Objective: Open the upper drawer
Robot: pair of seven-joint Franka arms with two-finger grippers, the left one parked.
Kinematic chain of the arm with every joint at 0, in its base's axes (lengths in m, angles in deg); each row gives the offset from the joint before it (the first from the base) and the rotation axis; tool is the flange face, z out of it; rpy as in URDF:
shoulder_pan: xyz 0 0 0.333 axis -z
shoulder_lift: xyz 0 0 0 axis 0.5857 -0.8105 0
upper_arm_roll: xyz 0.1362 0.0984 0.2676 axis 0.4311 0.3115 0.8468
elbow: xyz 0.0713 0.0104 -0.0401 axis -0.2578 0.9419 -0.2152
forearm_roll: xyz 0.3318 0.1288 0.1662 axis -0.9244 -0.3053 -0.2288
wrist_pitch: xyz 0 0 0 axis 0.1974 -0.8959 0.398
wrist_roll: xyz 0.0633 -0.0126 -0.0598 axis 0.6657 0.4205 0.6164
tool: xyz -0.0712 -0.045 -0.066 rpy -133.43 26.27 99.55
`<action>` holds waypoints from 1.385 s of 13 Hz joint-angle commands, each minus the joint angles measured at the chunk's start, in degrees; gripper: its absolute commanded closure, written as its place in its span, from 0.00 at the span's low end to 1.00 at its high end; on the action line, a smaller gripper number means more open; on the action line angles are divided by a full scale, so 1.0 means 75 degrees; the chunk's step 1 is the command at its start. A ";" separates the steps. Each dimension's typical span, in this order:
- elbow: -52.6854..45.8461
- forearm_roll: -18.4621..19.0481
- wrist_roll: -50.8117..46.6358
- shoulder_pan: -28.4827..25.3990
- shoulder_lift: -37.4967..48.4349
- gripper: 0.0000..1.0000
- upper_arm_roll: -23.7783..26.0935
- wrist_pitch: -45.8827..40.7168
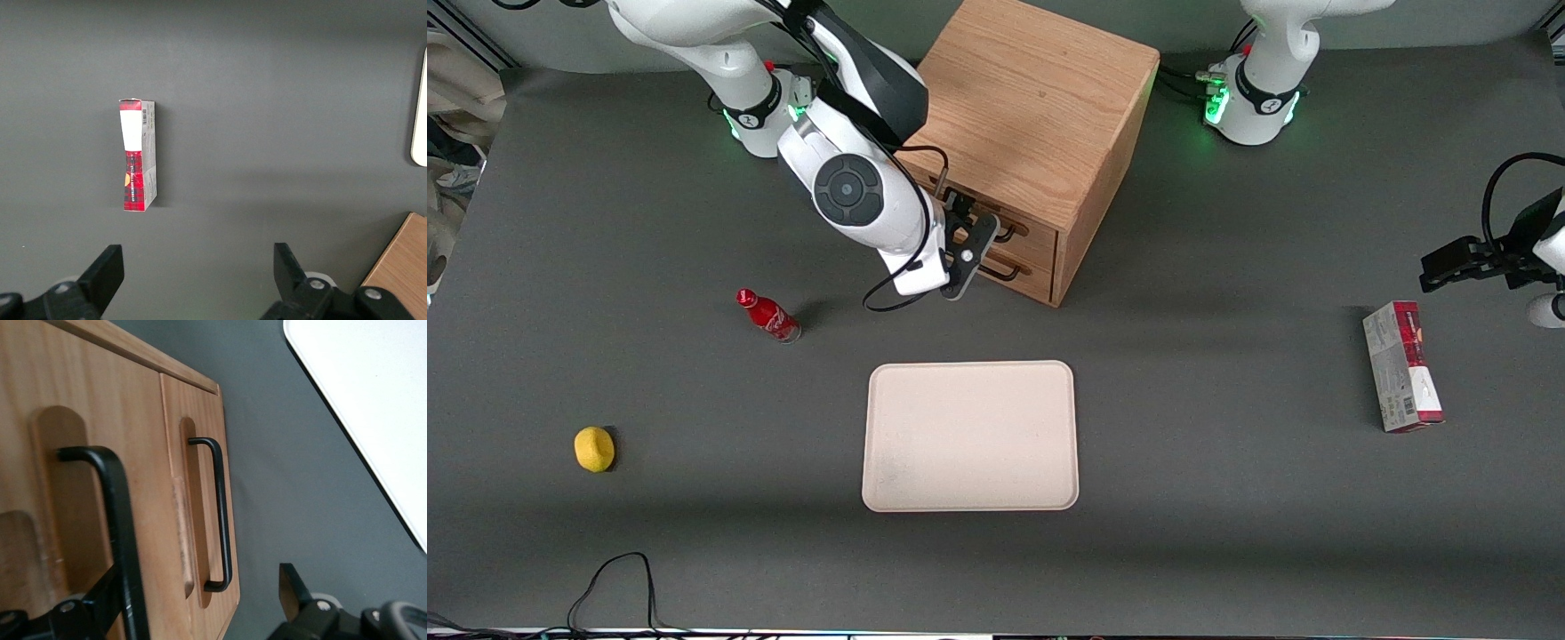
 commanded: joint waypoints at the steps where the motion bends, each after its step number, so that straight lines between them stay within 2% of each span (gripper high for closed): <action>1: 0.0130 0.0201 0.0164 -0.0031 0.0009 0.00 0.0021 0.0270; 2: 0.0072 0.0411 0.0419 -0.0007 -0.0060 0.00 0.0021 0.0270; 8: -0.0607 0.0810 0.0761 0.0063 -0.0260 0.00 -0.0493 0.0223; 11: -0.1122 0.0858 0.0773 0.0075 -0.0471 0.00 -0.1032 0.0212; 15: -0.1778 0.0835 0.1557 0.0086 -0.0845 0.00 -0.1747 0.0165; 18: -0.2224 0.0835 0.1524 0.0087 -0.1045 0.00 -0.2087 0.0165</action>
